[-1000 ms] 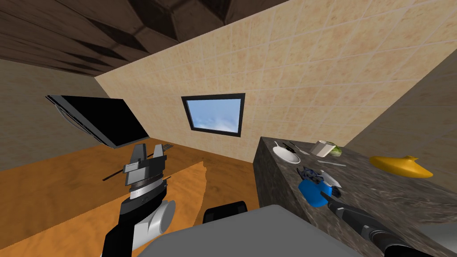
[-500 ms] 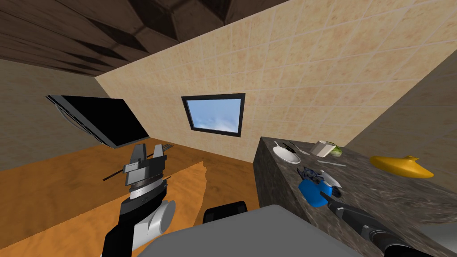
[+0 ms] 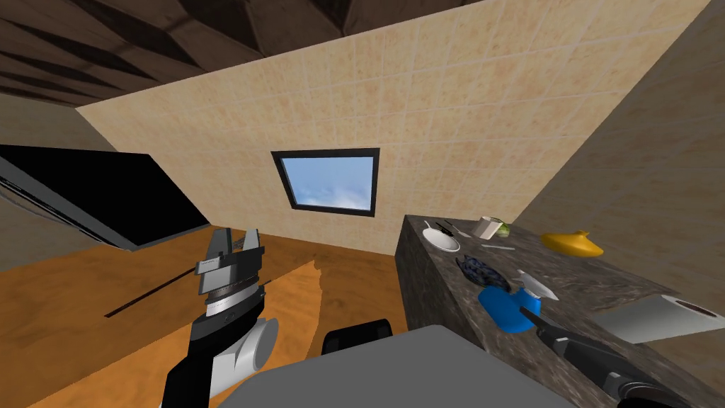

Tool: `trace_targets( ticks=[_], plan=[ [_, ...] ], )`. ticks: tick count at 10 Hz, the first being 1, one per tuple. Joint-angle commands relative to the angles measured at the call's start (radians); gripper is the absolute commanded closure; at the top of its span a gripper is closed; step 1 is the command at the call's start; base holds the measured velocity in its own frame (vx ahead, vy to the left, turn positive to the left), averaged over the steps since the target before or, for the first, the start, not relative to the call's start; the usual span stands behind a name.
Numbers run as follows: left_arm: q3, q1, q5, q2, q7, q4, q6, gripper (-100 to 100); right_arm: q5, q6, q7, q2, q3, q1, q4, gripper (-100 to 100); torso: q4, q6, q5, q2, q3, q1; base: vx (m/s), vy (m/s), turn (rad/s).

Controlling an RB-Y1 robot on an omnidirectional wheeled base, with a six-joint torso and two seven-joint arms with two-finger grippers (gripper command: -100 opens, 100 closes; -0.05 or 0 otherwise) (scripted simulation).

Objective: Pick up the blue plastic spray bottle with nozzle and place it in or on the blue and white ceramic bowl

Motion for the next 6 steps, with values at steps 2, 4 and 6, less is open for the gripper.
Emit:
trace_targets(
  ticks=[2, 4, 6],
  plan=[
    [0.0, 0.0, 0.0, 0.0, 0.0, 0.0, 0.0, 0, -0.041, -0.052, -0.022, -0.015, -0.035, 0.039, 0.006, 100, 0.0, -0.001, -0.001, -0.002, -0.001, -0.002, 0.068, -0.057, -0.182],
    [0.0, 0.0, 0.0, 0.0, 0.0, 0.0, 0.0, 0, -0.071, -0.088, -0.038, -0.028, -0.063, 0.069, 0.005, 100, -0.001, -0.001, -0.002, -0.005, -0.003, -0.005, 0.091, -0.097, -0.169],
    [0.0, 0.0, 0.0, 0.0, 0.0, 0.0, 0.0, 0, -0.1, -0.124, -0.054, -0.042, -0.09, 0.095, 0.003, 100, -0.001, -0.002, -0.002, -0.008, -0.005, -0.007, 0.154, -0.082, -0.144]
  ],
)
